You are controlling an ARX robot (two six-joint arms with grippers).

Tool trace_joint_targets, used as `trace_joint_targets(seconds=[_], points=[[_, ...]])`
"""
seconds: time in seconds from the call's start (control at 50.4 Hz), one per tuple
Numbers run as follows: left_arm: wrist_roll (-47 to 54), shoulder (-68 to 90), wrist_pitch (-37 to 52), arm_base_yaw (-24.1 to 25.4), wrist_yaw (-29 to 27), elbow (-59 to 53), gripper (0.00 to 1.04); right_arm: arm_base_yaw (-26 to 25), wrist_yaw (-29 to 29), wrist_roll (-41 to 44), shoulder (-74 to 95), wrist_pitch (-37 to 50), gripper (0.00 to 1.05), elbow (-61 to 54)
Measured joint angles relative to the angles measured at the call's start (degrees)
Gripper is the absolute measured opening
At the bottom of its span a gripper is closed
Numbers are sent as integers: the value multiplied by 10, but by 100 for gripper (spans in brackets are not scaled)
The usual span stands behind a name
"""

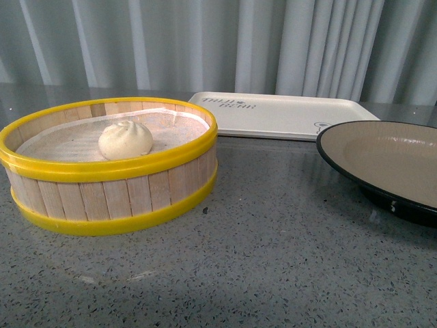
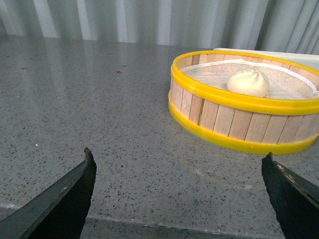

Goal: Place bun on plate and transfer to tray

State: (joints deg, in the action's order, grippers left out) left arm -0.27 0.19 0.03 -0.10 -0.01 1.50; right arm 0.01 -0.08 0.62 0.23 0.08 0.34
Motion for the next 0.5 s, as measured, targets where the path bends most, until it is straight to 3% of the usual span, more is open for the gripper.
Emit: trace_joint_targets(seconds=[0.496], points=[[0,0,0,0,0,0,98,0,0,0,0,0,96,0]])
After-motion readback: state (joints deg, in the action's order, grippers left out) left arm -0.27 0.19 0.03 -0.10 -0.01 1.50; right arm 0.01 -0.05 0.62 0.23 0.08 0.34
